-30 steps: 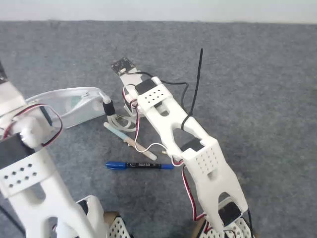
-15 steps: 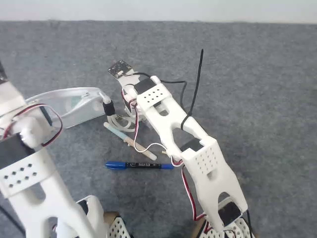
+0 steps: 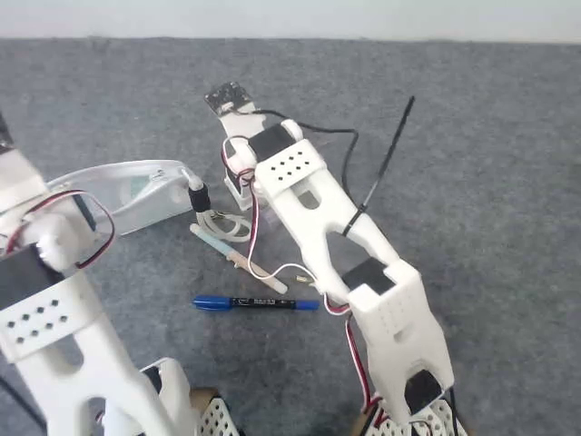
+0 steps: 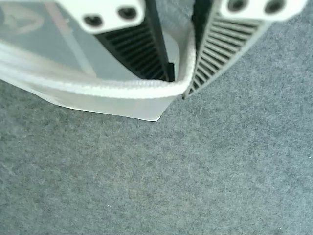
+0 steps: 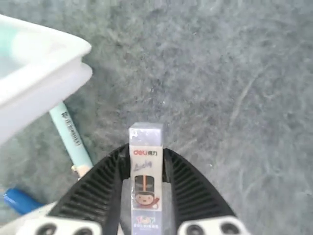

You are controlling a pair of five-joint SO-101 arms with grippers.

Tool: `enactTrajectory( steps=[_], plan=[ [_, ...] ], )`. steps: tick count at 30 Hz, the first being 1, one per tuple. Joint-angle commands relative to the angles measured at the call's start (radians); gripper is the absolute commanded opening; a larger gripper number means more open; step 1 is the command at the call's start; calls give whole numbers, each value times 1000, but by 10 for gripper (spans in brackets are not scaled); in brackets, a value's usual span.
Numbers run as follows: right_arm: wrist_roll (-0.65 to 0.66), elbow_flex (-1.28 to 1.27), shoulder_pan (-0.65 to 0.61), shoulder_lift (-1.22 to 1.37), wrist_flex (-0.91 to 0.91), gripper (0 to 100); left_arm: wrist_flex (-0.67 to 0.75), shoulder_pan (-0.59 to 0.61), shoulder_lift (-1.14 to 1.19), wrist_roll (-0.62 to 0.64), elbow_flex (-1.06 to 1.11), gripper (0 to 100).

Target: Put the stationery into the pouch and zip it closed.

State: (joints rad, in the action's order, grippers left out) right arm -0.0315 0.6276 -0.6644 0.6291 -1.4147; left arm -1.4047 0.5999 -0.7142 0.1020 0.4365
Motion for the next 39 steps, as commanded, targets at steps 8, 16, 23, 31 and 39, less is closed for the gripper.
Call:
enactTrajectory(
  steps=[8,16,23,31,39],
  plan=[
    [-86,52,4,-242,-104,6,8,8,46,11,36,9],
    [-94,46,2,-320,-173,6,8,8,46,11,36,9],
    [-97,-155,-50,-433,-73,6,8,8,46,35,36,9],
    [-140,-588,-62,-765,237,5,8,8,46,35,36,9],
    [-135,-732,-64,-958,306,6,8,8,46,35,36,9]
  ],
)
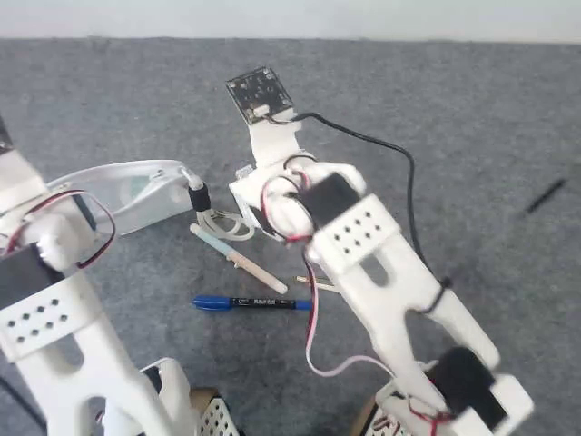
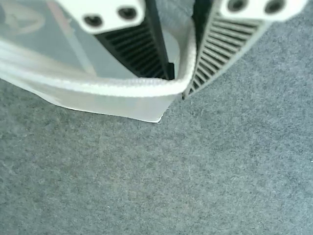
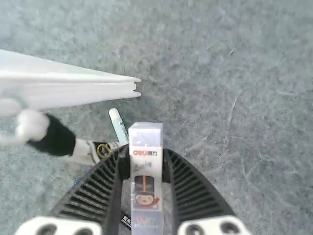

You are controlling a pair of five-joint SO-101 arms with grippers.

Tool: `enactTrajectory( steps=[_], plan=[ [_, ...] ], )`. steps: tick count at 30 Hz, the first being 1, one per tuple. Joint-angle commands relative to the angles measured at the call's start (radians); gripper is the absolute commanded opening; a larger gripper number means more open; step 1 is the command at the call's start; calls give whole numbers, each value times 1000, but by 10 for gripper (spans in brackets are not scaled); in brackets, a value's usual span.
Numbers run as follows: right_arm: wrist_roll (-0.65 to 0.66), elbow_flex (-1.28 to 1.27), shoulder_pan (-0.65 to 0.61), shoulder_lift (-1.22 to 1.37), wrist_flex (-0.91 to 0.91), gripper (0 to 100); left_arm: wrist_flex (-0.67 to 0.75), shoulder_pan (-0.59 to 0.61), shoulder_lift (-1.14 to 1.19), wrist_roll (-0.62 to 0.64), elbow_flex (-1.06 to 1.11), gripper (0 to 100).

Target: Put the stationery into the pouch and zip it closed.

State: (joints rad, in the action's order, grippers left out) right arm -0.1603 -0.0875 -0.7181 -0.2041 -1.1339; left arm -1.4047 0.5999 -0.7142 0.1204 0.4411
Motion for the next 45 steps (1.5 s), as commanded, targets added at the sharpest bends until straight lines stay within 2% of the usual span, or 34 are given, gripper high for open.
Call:
enactTrajectory(
  steps=[1,8,23,29,33,39,45],
  plan=[
    [-6,-21,-10,-145,25,6,8,8,46,17,31,9],
    [-11,-124,-71,-278,107,6,8,8,46,17,31,9],
    [-11,-411,-77,-582,375,6,0,2,43,15,25,9],
    [-12,-545,-79,-707,498,6,-26,-29,-117,12,51,9],
    [-12,-661,-79,-829,615,6,8,-91,-215,5,120,9],
    [-12,-867,-85,-1007,860,6,17,-97,-193,-2,133,9],
    [-6,-1008,-179,-1116,1015,6,20,-98,-140,-5,124,9]
  ],
)
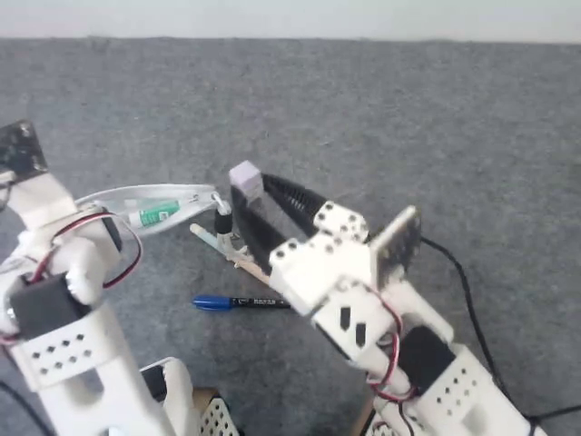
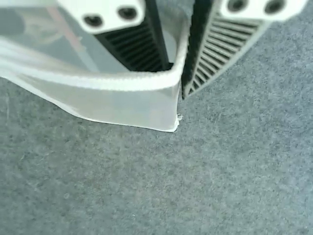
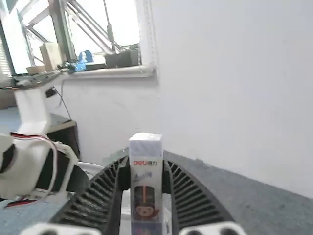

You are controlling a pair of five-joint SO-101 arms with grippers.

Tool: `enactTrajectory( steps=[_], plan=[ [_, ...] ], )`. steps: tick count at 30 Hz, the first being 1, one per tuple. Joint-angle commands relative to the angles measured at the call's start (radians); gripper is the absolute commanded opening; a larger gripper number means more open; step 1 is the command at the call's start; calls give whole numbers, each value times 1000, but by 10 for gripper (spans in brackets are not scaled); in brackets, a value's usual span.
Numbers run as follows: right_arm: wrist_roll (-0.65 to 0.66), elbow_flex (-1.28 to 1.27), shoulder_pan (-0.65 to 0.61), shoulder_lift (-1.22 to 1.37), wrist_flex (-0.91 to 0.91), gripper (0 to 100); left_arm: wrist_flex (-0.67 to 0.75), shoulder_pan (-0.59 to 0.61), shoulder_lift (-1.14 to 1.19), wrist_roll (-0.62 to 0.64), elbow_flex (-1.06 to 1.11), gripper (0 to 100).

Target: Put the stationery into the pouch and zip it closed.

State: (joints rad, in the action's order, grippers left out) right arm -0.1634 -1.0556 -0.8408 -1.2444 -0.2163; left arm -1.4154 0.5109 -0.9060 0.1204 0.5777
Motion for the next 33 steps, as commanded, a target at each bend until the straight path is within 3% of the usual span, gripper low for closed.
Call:
enactTrajectory(
  steps=[1,8,17,33],
  plan=[
    [-3,-55,-68,-84,114,6,28,-9,57,-11,-16,9],
    [-2,-87,-136,-10,269,6,26,-9,58,-21,-16,9],
    [-2,-26,-163,254,598,6,26,-74,58,-18,-13,9],
    [-2,107,-174,547,644,6,26,-78,63,-17,-13,9]
  ],
)
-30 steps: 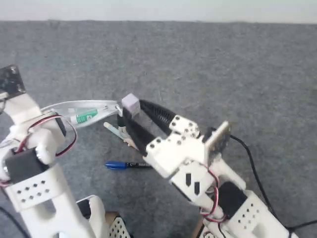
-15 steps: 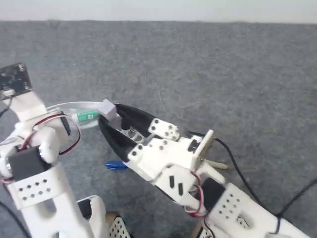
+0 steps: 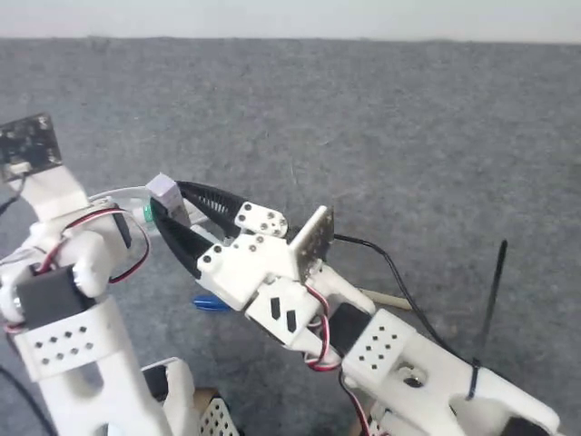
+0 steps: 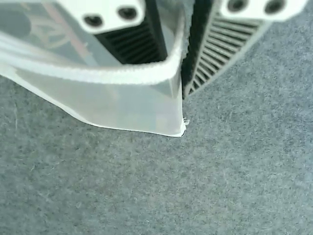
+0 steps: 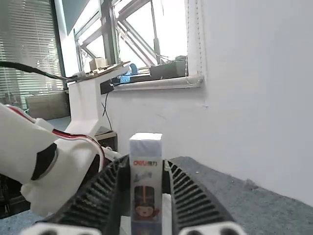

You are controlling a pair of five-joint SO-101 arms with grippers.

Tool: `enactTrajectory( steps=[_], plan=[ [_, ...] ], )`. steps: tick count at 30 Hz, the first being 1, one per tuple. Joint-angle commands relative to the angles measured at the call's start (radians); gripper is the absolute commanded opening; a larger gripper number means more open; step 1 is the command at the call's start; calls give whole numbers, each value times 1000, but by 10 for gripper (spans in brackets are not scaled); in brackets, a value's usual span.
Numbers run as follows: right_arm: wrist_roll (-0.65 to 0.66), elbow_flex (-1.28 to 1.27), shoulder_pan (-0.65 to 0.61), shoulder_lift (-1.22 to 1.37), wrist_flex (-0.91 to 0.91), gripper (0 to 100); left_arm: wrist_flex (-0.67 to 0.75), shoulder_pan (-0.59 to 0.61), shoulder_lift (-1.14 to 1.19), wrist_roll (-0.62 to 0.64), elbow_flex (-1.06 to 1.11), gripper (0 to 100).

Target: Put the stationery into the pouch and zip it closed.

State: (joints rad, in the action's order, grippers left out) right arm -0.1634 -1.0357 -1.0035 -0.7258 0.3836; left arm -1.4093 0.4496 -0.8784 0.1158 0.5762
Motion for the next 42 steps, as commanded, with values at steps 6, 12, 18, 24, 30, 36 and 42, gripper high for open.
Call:
enactTrajectory(
  steps=[6,12,18,24,30,36,42],
  plan=[
    [-2,94,-5,165,213,6,20,-14,35,-12,-12,9],
    [77,92,10,278,321,6,20,-12,34,-12,-12,9],
    [150,87,13,361,381,6,20,2,35,-12,-12,9],
    [163,87,22,420,387,6,20,21,34,-12,-12,9],
    [184,54,18,386,383,7,20,21,35,-12,-12,9],
    [258,8,16,331,381,115,20,21,35,-12,-12,9],
    [258,-9,16,329,380,157,20,21,35,-12,-12,9]
  ],
)
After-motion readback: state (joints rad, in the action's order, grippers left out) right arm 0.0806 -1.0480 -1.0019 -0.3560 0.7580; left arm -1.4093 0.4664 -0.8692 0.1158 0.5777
